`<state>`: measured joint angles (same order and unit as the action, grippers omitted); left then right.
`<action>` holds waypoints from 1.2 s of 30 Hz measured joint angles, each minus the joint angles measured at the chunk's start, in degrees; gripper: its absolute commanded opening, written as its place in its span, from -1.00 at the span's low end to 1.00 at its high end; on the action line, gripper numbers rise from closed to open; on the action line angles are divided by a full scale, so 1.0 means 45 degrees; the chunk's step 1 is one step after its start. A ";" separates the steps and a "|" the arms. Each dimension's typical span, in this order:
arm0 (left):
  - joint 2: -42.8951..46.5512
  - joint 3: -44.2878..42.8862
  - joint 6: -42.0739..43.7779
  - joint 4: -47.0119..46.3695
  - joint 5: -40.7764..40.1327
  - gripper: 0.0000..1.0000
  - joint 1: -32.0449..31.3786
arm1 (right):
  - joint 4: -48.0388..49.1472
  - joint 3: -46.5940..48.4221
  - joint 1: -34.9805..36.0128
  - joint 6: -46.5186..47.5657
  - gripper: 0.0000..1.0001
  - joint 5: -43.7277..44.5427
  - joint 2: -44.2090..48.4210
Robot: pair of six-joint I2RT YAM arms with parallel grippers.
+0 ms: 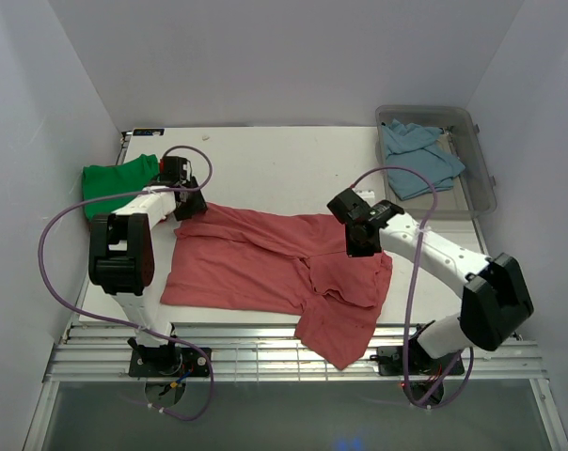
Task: Fold and stack the t-shirts
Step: Fold the tshirt
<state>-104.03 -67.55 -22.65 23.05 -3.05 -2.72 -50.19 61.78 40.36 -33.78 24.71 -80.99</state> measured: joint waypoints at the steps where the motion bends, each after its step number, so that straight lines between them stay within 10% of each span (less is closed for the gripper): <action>1: -0.0034 -0.0117 0.0015 -0.0005 0.0029 -0.08 0.0000 | 0.0306 0.0151 -0.0214 0.0151 -0.85 0.0097 -0.0437; 5: -0.0228 -0.0466 0.0049 -0.0194 0.0155 -1.00 0.0000 | 0.1462 0.0403 -0.1234 0.0894 -0.84 0.0233 -0.2030; 36: -0.2429 -0.2220 -0.0466 -0.0155 0.0534 -1.00 0.1277 | 0.3512 0.7975 -0.5105 0.3623 -0.85 -0.1224 -0.9991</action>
<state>-114.96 -77.54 -24.75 22.35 -0.64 3.03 -34.39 97.67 17.39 -17.47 19.20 -125.95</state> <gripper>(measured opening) 0.018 0.078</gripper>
